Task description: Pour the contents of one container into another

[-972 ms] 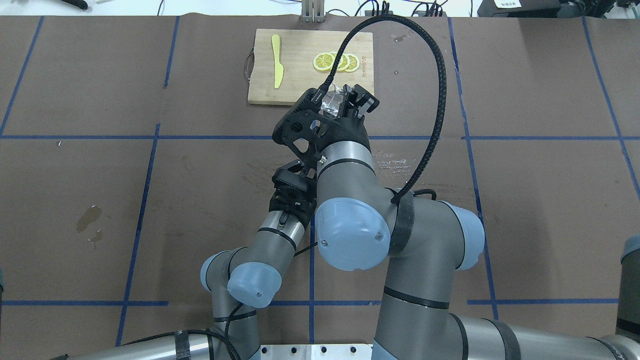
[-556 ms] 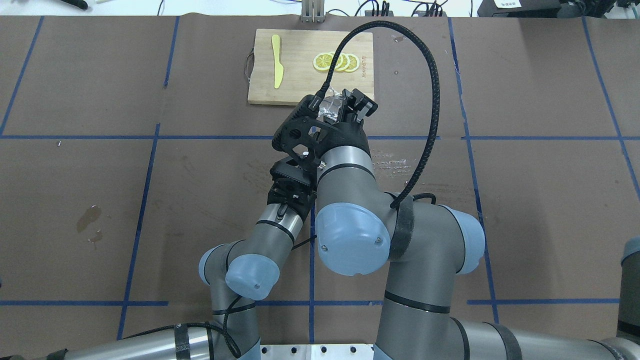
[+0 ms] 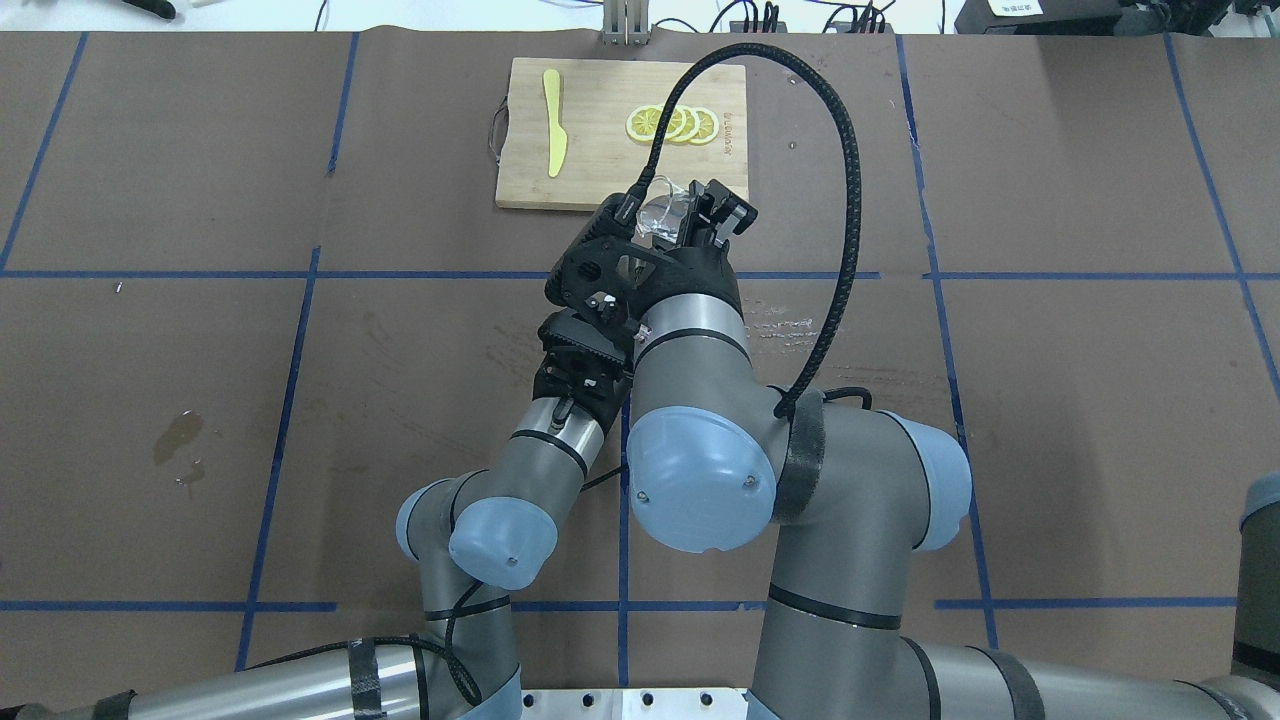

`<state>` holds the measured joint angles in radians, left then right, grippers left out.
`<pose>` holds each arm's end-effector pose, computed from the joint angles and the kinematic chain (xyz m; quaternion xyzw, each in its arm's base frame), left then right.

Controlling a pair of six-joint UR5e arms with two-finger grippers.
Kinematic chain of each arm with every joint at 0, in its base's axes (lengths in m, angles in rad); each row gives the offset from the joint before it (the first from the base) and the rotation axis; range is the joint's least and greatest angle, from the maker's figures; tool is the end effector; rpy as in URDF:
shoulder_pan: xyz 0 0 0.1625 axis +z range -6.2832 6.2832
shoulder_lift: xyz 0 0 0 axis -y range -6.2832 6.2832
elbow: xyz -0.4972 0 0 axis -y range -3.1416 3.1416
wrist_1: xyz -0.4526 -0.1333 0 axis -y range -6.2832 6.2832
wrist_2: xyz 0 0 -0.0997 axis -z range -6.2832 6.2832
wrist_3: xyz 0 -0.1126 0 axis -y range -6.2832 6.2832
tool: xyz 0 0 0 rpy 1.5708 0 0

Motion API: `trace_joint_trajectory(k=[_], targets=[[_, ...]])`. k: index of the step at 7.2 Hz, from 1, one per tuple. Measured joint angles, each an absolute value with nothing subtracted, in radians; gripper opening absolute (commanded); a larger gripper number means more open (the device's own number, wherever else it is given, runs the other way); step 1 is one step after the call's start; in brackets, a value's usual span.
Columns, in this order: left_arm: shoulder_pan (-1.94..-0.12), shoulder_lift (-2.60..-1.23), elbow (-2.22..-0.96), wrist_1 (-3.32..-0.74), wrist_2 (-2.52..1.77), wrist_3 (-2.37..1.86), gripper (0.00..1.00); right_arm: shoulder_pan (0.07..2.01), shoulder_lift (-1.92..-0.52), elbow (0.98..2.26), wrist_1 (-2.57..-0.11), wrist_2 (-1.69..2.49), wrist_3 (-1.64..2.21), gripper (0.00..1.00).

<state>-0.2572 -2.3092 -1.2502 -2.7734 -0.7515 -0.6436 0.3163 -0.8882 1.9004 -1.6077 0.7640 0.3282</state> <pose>0.7384 -0.4171 0.2432 0.5987 0.3981 -0.0646 0.6920 -0.5737 -0.4136 0.1256 0.5496 -0.0628 -0.1985 0.8091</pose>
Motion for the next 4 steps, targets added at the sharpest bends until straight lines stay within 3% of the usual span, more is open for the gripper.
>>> trace_joint_trajectory(k=[4], targets=[[-0.259, -2.315, -1.244, -2.772, -0.756, -0.644, 0.0, 0.316, -0.886, 1.909, -1.624, 0.762, 0.256, 0.03]])
